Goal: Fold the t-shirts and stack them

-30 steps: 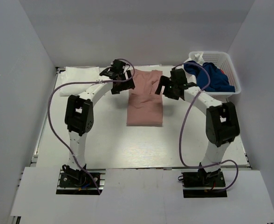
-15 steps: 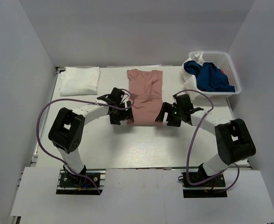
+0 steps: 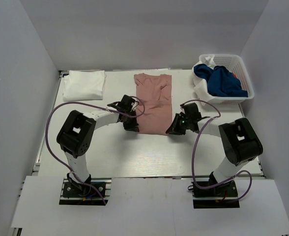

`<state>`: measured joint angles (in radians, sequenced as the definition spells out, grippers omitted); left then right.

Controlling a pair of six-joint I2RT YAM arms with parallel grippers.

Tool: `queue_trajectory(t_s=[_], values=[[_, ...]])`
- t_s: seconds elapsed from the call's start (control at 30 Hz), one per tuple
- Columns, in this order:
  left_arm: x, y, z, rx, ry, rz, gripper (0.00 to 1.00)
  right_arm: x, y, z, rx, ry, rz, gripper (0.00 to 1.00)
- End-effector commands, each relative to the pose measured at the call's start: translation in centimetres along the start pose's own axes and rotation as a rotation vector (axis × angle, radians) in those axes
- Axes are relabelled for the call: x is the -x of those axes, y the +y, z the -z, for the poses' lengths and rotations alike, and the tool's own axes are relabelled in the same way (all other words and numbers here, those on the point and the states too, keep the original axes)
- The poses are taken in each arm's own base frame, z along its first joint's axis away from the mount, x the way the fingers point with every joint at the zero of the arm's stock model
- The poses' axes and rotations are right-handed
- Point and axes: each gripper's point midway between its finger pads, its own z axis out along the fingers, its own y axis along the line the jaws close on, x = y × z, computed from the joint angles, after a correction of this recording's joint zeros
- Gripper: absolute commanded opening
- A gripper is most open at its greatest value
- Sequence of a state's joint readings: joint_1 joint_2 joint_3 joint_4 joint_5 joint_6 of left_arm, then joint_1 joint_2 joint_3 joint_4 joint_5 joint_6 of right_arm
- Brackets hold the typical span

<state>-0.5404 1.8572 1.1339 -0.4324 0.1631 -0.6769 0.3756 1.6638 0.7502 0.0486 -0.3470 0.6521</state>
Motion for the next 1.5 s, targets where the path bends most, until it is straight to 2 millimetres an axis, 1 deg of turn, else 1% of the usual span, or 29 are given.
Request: queue_trajectory(t_s=[0.0, 0.1, 0.17, 0.2, 0.27, 0.3, 0.33, 0.4, 0.43, 0.5, 0.53, 0.63, 0.67, 0.73, 0.87, 0.93, 0.97, 1.03, 1.07, 1.1, 1.17, 1.2, 1.23, 1.27, 1.3, 1.33, 1.37, 1.43, 1.47], values=[[-2.1, 0.5, -0.8, 0.016, 0.040, -0.020, 0.00, -0.5, 0.6, 1.0, 0.025, -0.016, -0.003, 0.00], [-1.7, 0.0, 0.1, 0.010, 0.004, -0.036, 0.00, -1.0, 0.1, 1.7, -0.004, -0.016, 0.016, 0.00], [-2.7, 0.1, 1.1, 0.001, 0.001, -0.047, 0.00, -1.2, 0.6, 2.9, 0.000, -0.017, 0.043, 0.00], [-2.4, -0.9, 3.2, -0.031, -0.043, -0.066, 0.00, -2.0, 0.4, 3.8, -0.016, 0.003, 0.051, 0.00], [-3.8, -0.6, 5.0, -0.042, -0.048, -0.077, 0.00, -3.0, 0.8, 5.1, -0.011, 0.007, 0.084, 0.00], [-4.0, -1.6, 7.4, -0.090, -0.081, -0.095, 0.00, -3.0, 1.7, 6.1, 0.012, -0.013, 0.114, 0.00], [-4.6, -1.2, 8.1, -0.094, -0.084, -0.096, 0.00, -4.1, 1.8, 7.4, 0.007, 0.008, 0.120, 0.00], [-5.8, -2.5, 10.0, -0.161, -0.072, -0.122, 0.00, -5.0, 2.1, 9.1, 0.007, 0.008, 0.152, 0.00], [-5.2, -3.3, 11.9, -0.197, -0.112, -0.130, 0.00, -5.0, 2.8, 10.6, 0.025, -0.025, 0.175, 0.00], [-5.7, -4.2, 13.7, -0.216, -0.102, -0.147, 0.00, -4.9, 3.0, 11.6, 0.014, -0.039, 0.176, 0.00], [-4.9, -4.9, 14.9, -0.232, -0.136, -0.161, 0.00, -4.9, 3.3, 12.0, 0.023, -0.046, 0.175, 0.00], [-3.7, -5.8, 17.3, -0.261, -0.217, -0.167, 0.00, -2.8, 5.9, 13.6, 0.101, -0.166, 0.213, 0.00], [-3.1, -5.3, 17.2, -0.229, -0.247, -0.159, 0.00, -2.3, 6.0, 13.8, 0.103, -0.183, 0.214, 0.00], [-0.9, -6.1, 18.8, -0.221, -0.337, -0.163, 0.00, -0.2, 6.8, 14.1, 0.082, -0.243, 0.225, 0.00], [2.4, -6.1, 19.4, -0.164, -0.430, -0.130, 0.00, 3.4, 9.8, 15.1, 0.126, -0.335, 0.246, 0.00], [4.9, -6.0, 19.6, -0.098, -0.511, -0.107, 0.00, 5.2, 10.9, 15.0, 0.130, -0.357, 0.250, 0.00], [6.1, -6.5, 20.5, -0.082, -0.542, -0.089, 0.00, 6.0, 10.0, 13.8, 0.081, -0.343, 0.231, 0.00], [7.8, -5.4, 20.5, 0.012, -0.573, -0.054, 0.00, 7.8, 11.0, 14.4, 0.072, -0.377, 0.236, 0.00], [9.2, -5.5, 20.0, 0.044, -0.577, -0.042, 0.00, 8.1, 10.0, 12.7, 0.044, -0.334, 0.217, 0.00], [9.8, -5.6, 19.6, 0.062, -0.576, -0.040, 0.00, 9.2, 11.2, 13.2, 0.064, -0.351, 0.227, 0.00], [11.4, -5.9, 19.4, 0.081, -0.579, -0.037, 0.00, 9.7, 10.8, 12.1, 0.049, -0.312, 0.219, 0.00], [12.2, -5.1, 17.7, 0.128, -0.555, -0.036, 0.00, 10.8, 11.1, 11.4, 0.047, -0.310, 0.218, 0.00], [12.5, -5.0, 17.3, 0.148, -0.548, -0.035, 0.00, 11.3, 11.2, 11.3, 0.049, -0.313, 0.220, 0.00], [14.0, -4.8, 17.6, 0.150, -0.569, -0.013, 0.00, 11.6, 11.1, 11.1, 0.048, -0.312, 0.212, 0.00], [14.6, -4.5, 17.4, 0.165, -0.575, -0.004, 0.00, 12.9, 11.2, 10.7, 0.043, -0.318, 0.208, 0.00], [15.2, -4.1, 16.3, 0.182, -0.566, -0.008, 0.00, 13.4, 11.1, 10.5, 0.038, -0.321, 0.200, 0.00], [16.5, -3.9, 16.5, 0.180, -0.591, -0.003, 0.00, 14.5, 11.9, 11.0, 0.051, -0.340, 0.206, 0.00], [17.7, -3.8, 15.8, 0.170, -0.596, -0.003, 0.00, 15.0, 10.7, 9.6, 0.029, -0.308, 0.184, 0.00], [18.7, -3.6, 14.8, 0.163, -0.584, 0.008, 0.00, 15.9, 11.3, 9.8, 0.038, -0.322, 0.185, 0.00]])
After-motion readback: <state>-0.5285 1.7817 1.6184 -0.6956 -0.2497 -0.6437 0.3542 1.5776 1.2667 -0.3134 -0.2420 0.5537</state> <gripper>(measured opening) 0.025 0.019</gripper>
